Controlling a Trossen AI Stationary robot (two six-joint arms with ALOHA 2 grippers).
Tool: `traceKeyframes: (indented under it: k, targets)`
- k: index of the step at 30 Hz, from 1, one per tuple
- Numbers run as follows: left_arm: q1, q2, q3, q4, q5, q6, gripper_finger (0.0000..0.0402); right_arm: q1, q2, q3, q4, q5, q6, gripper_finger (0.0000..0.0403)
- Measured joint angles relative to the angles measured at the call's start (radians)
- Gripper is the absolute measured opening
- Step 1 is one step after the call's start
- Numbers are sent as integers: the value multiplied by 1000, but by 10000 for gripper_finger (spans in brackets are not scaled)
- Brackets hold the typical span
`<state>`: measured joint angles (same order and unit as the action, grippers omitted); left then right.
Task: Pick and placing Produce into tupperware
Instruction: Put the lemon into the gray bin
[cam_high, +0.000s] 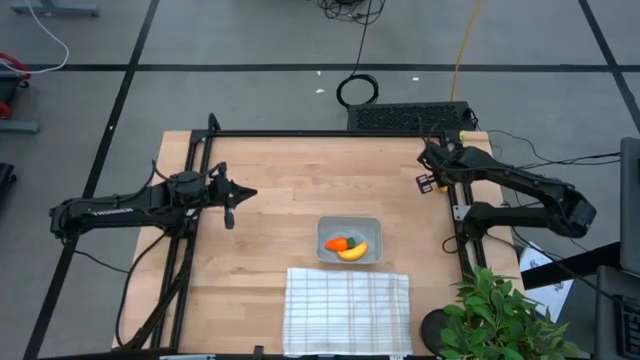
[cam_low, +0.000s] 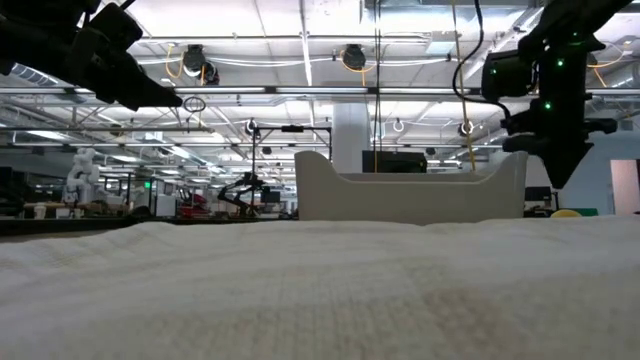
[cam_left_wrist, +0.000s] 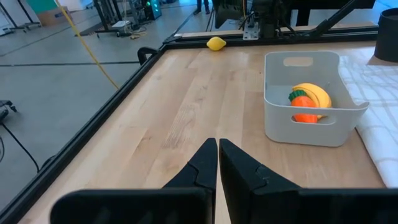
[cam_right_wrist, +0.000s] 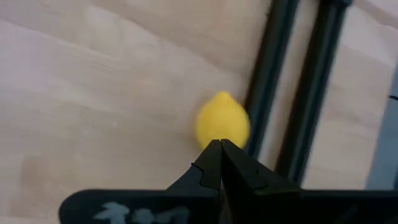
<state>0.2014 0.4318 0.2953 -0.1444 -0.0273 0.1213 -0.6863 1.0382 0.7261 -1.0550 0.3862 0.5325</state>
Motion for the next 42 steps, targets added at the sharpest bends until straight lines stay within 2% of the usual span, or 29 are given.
traceKeyframes:
  k: [6, 11, 14, 19, 27, 31, 36, 42]
  targets:
    - [0, 0, 0, 5, 0, 4, 21, -26, 0, -22, 17, -4, -29, 0]
    - [0, 0, 0, 5, 0, 5, 21, -26, 0, -22, 63, -106, -65, 8]
    - [0, 0, 0, 5, 0, 5, 21, -26, 0, -22, 71, -115, -68, 27]
    - [0, 0, 0, 5, 0, 5, 21, -26, 0, -22, 66, -156, -81, 89]
    - [0, 0, 0, 6, 0, 6, 21, -26, 0, -22, 63, -156, -81, 232]
    - [0, 0, 0, 6, 0, 7, 21, -38, 0, -22, 56, -155, -81, 290]
    - [0, 0, 0, 6, 1, 15, 21, -59, 11, -22, 45, -155, -81, 328]
    - [0, 0, 0, 6, 1, 29, 21, -82, 63, -33, 67, -153, -93, 333]
